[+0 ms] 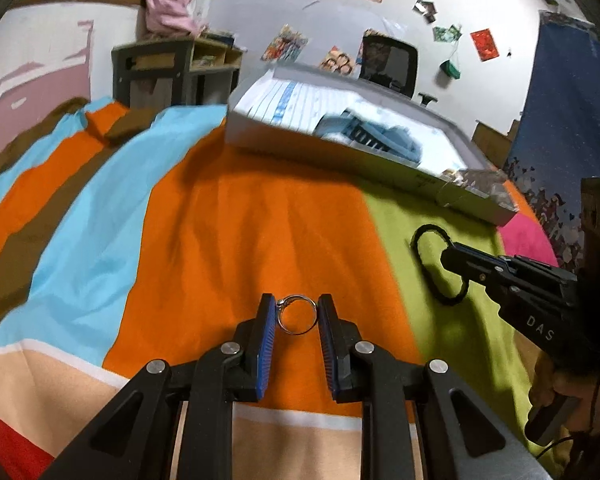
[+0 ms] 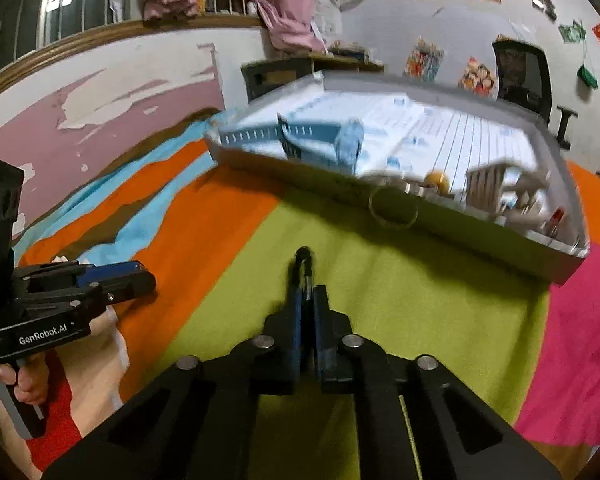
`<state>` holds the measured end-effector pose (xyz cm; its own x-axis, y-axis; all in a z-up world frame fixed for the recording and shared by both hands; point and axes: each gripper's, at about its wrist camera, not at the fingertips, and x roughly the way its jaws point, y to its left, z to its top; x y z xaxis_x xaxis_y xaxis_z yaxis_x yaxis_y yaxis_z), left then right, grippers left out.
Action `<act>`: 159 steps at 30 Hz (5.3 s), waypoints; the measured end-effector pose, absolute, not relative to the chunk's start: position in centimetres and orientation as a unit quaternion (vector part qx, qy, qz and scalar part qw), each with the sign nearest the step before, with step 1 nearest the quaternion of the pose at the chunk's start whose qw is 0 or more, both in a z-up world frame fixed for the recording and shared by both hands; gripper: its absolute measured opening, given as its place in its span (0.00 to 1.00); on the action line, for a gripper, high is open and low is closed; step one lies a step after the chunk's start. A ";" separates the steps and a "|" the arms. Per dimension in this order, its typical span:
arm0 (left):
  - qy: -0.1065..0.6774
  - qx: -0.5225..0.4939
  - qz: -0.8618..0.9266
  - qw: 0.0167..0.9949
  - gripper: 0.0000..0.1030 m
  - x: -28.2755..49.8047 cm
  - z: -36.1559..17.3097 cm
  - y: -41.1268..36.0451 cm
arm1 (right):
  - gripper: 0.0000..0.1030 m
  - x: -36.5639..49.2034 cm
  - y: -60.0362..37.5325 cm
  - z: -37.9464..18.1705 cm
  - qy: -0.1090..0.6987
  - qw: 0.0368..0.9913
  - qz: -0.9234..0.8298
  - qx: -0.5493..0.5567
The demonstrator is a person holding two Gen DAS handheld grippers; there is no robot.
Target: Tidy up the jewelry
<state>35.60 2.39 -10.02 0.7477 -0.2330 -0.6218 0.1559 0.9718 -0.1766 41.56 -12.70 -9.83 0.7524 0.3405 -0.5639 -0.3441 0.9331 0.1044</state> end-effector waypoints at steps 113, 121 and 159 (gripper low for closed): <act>0.049 -0.037 0.045 0.997 1.00 0.7 6.3 -0.8 | 0.99 -1.1 -21.5 6.1 -0.041 0.997 -0.041 0.058; 0.090 -0.023 0.031 0.995 1.00 -0.4 3.6 -0.5 | 0.99 -1.9 -20.8 4.5 0.009 0.999 -0.026 0.045; 0.161 -0.048 0.051 0.984 1.00 1.0 1.6 -0.2 | 0.99 1.1 -19.0 0.9 0.115 0.993 -0.016 0.028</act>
<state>1.04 -0.15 1.58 0.9427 0.0851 -0.3225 -0.1163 0.9901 -0.0787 1.11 -19.02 0.91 0.9729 -0.0244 -0.2300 0.0373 0.9980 0.0519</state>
